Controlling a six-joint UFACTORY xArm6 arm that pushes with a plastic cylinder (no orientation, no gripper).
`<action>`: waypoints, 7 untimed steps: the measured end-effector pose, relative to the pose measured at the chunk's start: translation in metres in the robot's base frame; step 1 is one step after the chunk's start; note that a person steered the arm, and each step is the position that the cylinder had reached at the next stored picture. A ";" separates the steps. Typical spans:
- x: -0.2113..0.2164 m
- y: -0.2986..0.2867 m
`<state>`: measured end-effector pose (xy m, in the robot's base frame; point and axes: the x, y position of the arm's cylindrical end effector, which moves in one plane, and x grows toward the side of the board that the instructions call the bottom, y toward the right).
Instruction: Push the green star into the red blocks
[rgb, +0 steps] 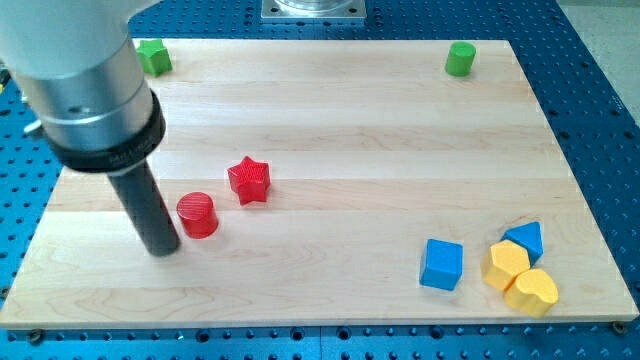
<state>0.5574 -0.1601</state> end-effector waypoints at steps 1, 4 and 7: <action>-0.005 0.009; -0.097 0.101; -0.221 -0.024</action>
<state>0.3368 -0.1844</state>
